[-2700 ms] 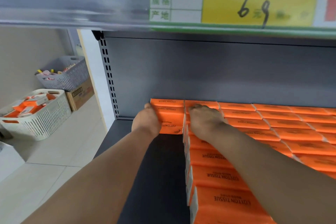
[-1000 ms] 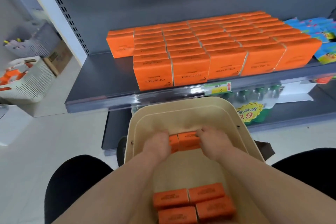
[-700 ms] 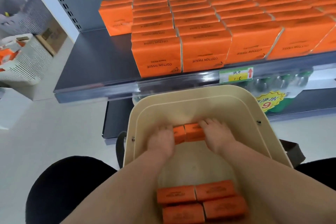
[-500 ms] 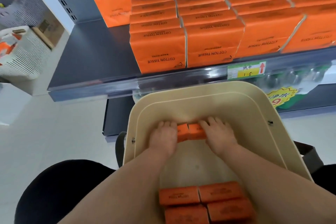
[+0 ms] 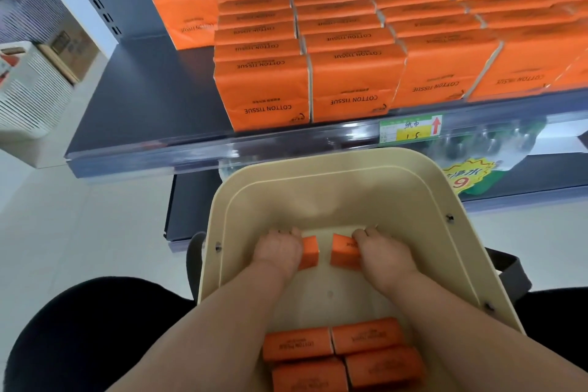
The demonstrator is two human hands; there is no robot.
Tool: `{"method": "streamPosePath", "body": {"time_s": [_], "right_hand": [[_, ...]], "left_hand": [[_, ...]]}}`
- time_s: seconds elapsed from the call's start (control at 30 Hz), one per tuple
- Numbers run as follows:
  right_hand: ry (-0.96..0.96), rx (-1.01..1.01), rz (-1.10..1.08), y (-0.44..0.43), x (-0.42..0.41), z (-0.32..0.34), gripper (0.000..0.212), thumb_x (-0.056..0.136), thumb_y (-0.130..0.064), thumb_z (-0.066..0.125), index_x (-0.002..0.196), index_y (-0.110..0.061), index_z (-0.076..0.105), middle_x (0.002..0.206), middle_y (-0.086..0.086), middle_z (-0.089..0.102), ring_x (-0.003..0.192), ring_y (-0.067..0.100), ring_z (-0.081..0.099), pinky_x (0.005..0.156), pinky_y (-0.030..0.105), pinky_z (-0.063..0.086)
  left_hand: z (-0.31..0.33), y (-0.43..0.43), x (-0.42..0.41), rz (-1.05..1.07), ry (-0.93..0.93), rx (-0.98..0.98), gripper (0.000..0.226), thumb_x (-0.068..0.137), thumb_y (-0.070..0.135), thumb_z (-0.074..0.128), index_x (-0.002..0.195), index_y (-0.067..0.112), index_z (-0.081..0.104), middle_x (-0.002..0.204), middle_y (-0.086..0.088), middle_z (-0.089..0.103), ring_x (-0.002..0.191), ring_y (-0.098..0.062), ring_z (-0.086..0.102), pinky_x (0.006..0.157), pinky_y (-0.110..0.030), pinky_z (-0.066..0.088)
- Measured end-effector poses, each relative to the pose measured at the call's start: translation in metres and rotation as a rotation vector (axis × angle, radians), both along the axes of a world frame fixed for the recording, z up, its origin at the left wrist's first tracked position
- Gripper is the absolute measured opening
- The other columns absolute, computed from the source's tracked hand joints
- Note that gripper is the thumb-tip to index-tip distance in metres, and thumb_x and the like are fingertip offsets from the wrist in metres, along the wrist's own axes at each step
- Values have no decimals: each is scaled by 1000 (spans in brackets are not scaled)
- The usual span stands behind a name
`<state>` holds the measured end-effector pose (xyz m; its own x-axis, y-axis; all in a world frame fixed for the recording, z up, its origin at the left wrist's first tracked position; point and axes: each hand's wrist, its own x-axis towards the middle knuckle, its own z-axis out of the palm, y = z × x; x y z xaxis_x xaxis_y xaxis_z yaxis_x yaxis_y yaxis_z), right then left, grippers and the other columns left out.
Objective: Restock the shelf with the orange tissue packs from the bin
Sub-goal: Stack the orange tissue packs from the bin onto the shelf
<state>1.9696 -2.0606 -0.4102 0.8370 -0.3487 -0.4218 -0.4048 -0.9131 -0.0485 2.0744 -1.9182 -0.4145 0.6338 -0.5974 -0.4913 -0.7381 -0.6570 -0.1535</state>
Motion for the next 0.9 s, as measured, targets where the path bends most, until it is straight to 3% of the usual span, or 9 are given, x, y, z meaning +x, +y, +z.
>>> {"method": "streamPosePath", "body": {"time_s": [0.13,0.4,0.57,0.9], "right_hand": [[-28,-50,32,7,-6,13,34,91,-7,40,123,-18,44,127,4,50,120,24,49,94,34,41],[-227,-165,40,4,-5,86,34,90,-6,42,122,-17,43,126,5,48,116,24,48,90,33,39],[-367,-238,26,4,-17,134,47,88,-7,47,133,-17,38,131,5,44,121,24,43,103,35,33],[-640,-358,6,12,-29,237,54,80,3,47,130,-16,40,126,6,45,124,26,41,113,43,24]], "left_hand": [[15,2,-13,5,-10,-32,40,95,6,40,134,6,34,127,-13,57,117,-31,55,93,-35,45],[83,-5,-4,111,-78,-218,25,89,16,56,114,15,55,116,-6,64,107,-26,62,82,-34,49],[134,3,-11,141,-190,-388,30,86,27,59,113,17,52,110,-4,63,100,-24,61,70,-32,42],[240,20,-33,110,-518,-652,35,84,16,51,119,12,43,120,-7,54,114,-27,46,77,-36,42]]}}
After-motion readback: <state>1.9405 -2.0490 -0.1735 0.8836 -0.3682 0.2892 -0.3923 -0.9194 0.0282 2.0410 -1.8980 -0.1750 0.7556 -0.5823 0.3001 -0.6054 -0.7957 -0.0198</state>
